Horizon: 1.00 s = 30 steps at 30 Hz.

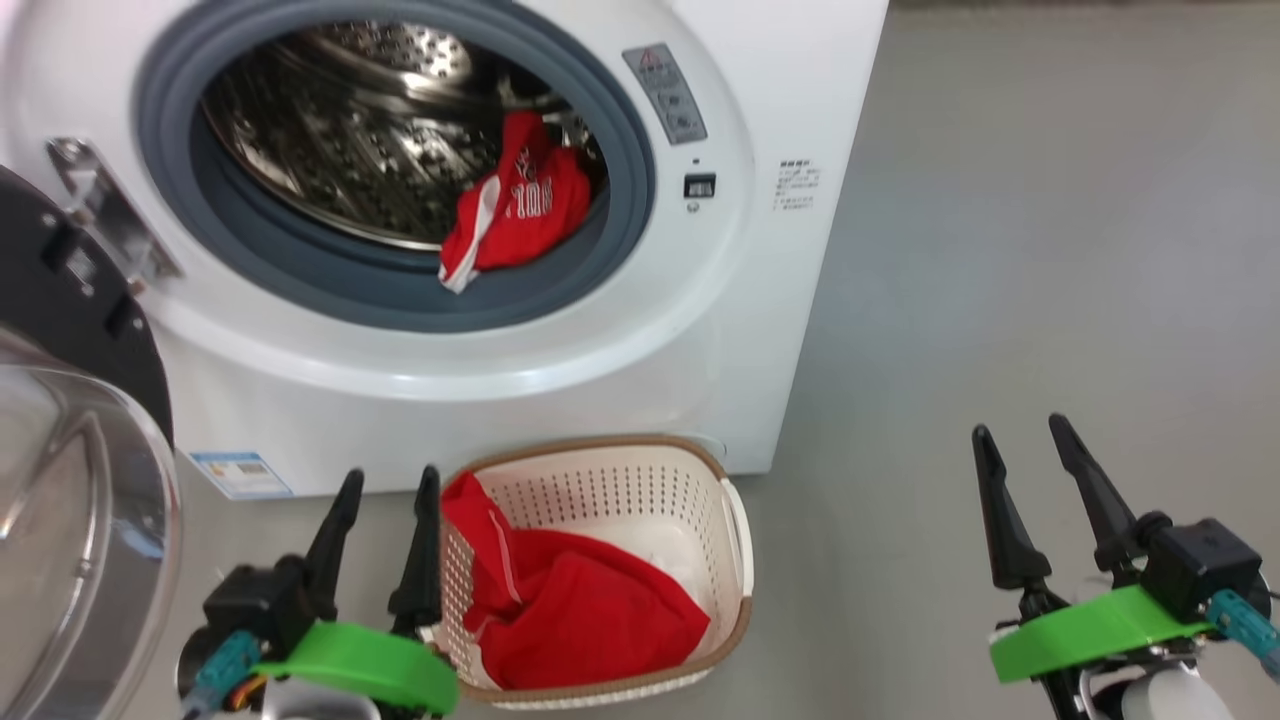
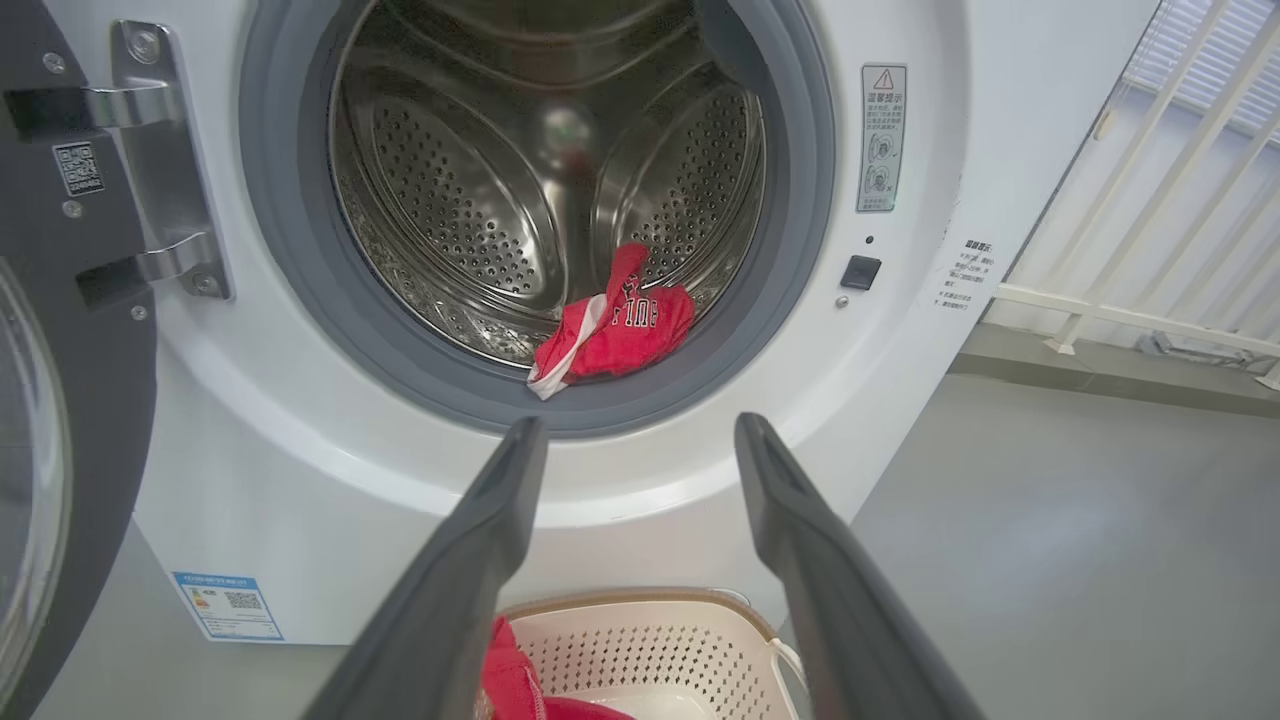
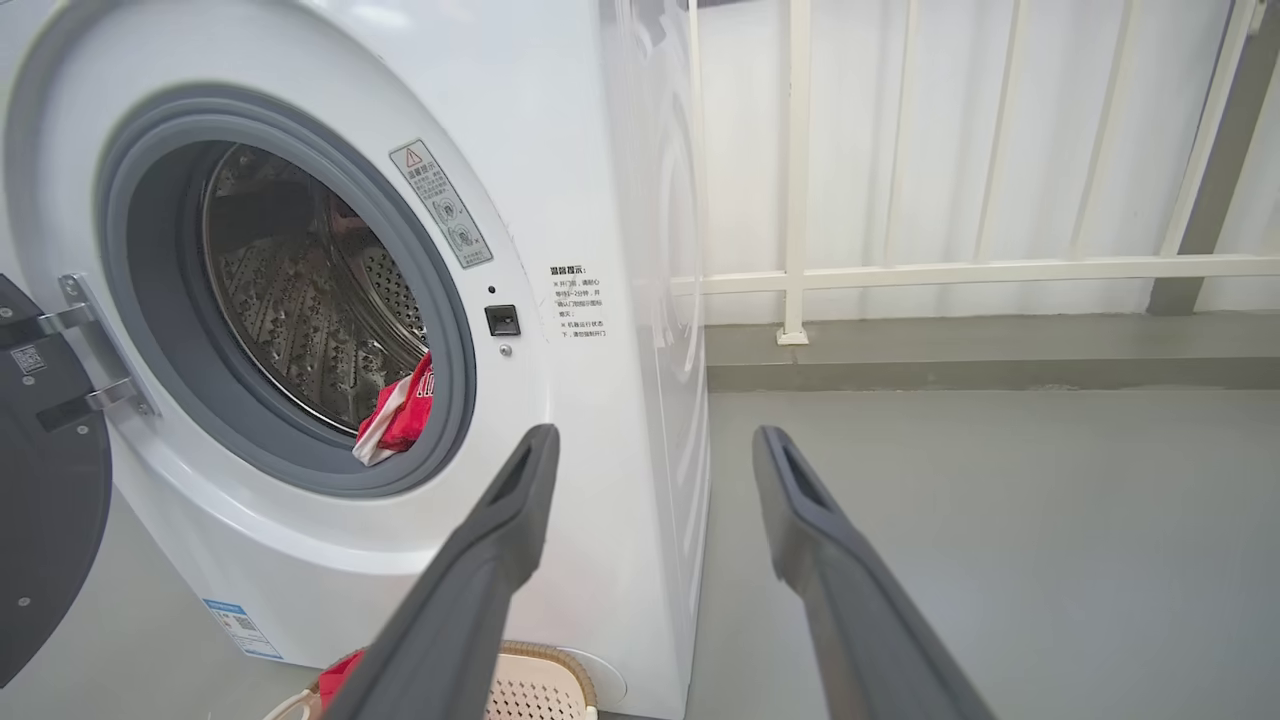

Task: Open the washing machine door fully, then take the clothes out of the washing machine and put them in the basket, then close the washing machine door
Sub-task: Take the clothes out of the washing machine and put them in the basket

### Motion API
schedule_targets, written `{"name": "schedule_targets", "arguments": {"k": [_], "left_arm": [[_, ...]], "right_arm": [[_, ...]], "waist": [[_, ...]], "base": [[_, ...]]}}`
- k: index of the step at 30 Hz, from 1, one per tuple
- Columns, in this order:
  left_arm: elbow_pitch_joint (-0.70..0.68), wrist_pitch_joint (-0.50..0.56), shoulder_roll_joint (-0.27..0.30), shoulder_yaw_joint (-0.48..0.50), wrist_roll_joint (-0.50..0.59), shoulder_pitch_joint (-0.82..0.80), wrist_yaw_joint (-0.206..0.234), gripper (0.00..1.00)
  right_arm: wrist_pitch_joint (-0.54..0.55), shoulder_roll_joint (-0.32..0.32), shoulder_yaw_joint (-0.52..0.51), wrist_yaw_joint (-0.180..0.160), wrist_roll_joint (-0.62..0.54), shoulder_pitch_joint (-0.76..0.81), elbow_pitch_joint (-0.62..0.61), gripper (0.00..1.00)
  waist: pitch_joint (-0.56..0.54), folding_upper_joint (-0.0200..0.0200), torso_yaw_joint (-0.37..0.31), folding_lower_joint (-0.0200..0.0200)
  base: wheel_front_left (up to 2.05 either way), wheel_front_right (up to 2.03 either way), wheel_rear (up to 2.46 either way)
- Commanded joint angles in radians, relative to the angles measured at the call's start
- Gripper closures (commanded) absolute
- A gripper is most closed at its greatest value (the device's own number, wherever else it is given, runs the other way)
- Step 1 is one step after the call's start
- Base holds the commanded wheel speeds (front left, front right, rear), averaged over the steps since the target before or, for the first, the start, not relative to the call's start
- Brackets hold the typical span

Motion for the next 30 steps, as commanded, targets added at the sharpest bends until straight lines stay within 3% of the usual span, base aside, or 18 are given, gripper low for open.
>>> {"name": "schedule_targets", "arguments": {"k": [1,15,30], "left_arm": [[-0.033,-0.012,0.022,0.037,0.016,0.006,0.015,0.0],[-0.103,-0.012,0.052,0.053,0.034,0.107,0.046,0.0],[-0.106,-0.011,0.052,0.03,0.016,0.116,0.021,0.0]], "right_arm": [[-0.006,-0.004,0.013,0.006,-0.016,0.005,-0.028,0.0],[-0.006,-0.004,-0.001,0.006,-0.017,0.09,-0.06,0.0],[-0.006,-0.004,0.009,0.006,-0.008,0.094,-0.053,0.0]], "waist": [[-0.051,0.0,0.004,0.0],[-0.102,0.0,0.008,0.0],[-0.113,0.0,0.001,0.0]], "base": [[0.0,0.0,0.0],[0.0,0.0,0.0],[0.0,0.0,0.0]]}}
